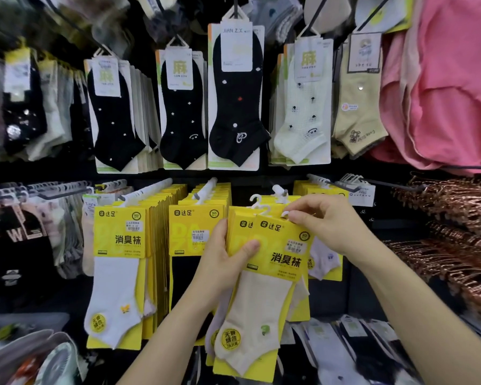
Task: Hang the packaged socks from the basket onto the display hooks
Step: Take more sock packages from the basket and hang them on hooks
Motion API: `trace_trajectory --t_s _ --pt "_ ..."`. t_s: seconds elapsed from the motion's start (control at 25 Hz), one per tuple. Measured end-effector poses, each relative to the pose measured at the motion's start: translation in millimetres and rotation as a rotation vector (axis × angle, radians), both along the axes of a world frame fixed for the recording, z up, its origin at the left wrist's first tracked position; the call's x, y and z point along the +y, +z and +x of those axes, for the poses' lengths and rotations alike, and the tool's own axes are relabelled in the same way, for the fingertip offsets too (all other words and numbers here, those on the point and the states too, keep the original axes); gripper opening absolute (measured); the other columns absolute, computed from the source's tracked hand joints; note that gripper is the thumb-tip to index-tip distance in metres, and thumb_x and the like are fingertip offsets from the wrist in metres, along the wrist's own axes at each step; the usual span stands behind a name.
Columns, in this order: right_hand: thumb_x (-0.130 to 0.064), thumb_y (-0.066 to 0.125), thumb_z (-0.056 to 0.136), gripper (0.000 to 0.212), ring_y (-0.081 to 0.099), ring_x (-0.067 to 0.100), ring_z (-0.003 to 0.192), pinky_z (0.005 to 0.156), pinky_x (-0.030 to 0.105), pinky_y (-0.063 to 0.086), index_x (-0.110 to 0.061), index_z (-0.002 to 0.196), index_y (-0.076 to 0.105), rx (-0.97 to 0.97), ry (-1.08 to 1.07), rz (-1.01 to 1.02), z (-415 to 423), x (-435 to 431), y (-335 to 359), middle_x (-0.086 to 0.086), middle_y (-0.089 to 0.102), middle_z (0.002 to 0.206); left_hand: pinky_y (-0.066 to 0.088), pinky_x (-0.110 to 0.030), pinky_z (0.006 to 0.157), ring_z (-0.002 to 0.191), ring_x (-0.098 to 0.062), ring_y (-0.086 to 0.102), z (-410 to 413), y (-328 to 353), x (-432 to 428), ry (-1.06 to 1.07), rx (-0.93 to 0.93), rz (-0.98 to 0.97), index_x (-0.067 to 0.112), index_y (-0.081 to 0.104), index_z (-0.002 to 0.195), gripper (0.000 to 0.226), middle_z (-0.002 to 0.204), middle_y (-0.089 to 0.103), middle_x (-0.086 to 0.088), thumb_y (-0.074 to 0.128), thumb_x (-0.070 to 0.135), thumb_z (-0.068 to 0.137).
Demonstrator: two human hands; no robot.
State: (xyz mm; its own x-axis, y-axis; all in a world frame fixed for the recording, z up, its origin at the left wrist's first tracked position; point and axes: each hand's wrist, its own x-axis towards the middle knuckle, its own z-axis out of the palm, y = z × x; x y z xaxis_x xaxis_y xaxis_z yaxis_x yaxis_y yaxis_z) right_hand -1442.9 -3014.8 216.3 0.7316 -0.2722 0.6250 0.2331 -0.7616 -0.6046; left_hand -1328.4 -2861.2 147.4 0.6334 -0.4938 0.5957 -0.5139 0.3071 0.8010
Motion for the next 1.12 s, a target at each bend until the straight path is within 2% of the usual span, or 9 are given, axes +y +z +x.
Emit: trace_trajectory --t_s 0.12,0.24,0.32,0.48,0.68,0.84,0.92,1.0,1.12 --pt "-0.009 0.063 0.086 0.020 0.062 -0.004 0.066 0.068 0.011 0.050 -0.025 0.075 0.065 0.048 -0.035 0.039 2 -6 7 -0.009 0.066 0.070 0.053 -0.021 0.075 0.099 -0.008 0.064 -2 -7 -2 -0.006 0.016 0.038 0.030 0.053 0.110 0.030 0.107 0.066 0.010 0.058 0.037 0.081" --pt "-0.007 0.063 0.086 0.017 0.061 -0.003 0.059 0.059 0.009 0.049 -0.021 0.076 0.066 -0.017 -0.083 0.143 0 -21 18 -0.004 0.067 0.070 0.051 -0.027 0.080 0.098 -0.015 0.063 0 2 -1 0.049 0.010 0.001 0.025 0.056 0.105 0.013 0.103 0.066 0.007 0.050 0.024 0.093" --pt "-0.007 0.064 0.085 0.014 0.063 0.002 0.061 0.060 0.017 0.051 -0.019 0.078 0.066 -0.040 -0.122 0.148 2 -27 23 -0.001 0.068 0.070 0.053 -0.032 0.082 0.098 -0.019 0.064 9 15 10 0.089 0.043 -0.070 0.022 0.056 0.104 0.012 0.105 0.067 0.000 0.049 0.020 0.094" --pt "-0.008 0.064 0.084 0.025 0.066 0.024 0.077 0.077 0.035 0.051 -0.027 0.069 0.059 -0.028 -0.196 0.010 23 -25 32 0.003 0.069 0.072 0.054 -0.016 0.065 0.090 -0.010 0.068 17 30 32 0.156 0.070 -0.154 0.027 0.056 0.106 0.014 0.103 0.069 0.005 0.050 0.028 0.093" --pt "-0.012 0.063 0.085 0.026 0.064 0.013 0.072 0.069 0.027 0.049 -0.030 0.068 0.057 0.017 -0.236 -0.020 43 -29 32 -0.007 0.066 0.068 0.054 -0.036 0.082 0.098 -0.017 0.066 8 27 31 0.221 0.041 -0.133 0.027 0.056 0.106 0.014 0.106 0.067 0.001 0.051 0.028 0.094" --pt "-0.013 0.061 0.088 0.018 0.061 0.008 0.071 0.062 0.021 0.044 -0.024 0.074 0.061 0.072 -0.236 0.012 50 -29 21 -0.001 0.067 0.076 0.055 -0.035 0.081 0.096 -0.015 0.066 3 22 29 0.218 0.056 -0.147 0.031 0.057 0.101 0.010 0.102 0.068 0.005 0.051 0.026 0.094" --pt "-0.017 0.062 0.087 0.015 0.059 0.010 0.075 0.063 0.018 0.042 -0.025 0.074 0.061 -0.020 -0.310 -0.040 47 -25 22 -0.006 0.065 0.077 0.055 -0.038 0.083 0.096 -0.015 0.066 -1 20 26 0.208 0.057 -0.161 0.030 0.057 0.101 0.011 0.103 0.068 0.003 0.051 0.025 0.093" --pt "-0.032 0.064 0.083 0.014 0.055 0.005 0.071 0.058 0.007 0.037 -0.030 0.070 0.057 -0.155 -0.287 -0.059 41 -10 21 -0.015 0.061 0.072 0.055 -0.038 0.082 0.095 -0.014 0.066 -5 20 22 0.204 0.037 -0.179 0.030 0.057 0.101 0.011 0.102 0.068 0.004 0.052 0.027 0.092" --pt "-0.061 0.064 0.063 0.033 0.051 -0.001 0.068 0.059 0.012 0.039 -0.033 0.075 0.051 -0.082 -0.125 -0.026 34 21 13 -0.015 0.057 0.075 0.056 -0.032 0.077 0.092 -0.011 0.067 -13 17 13 0.164 0.040 -0.208 0.029 0.058 0.101 0.013 0.097 0.070 0.007 0.055 0.031 0.089"
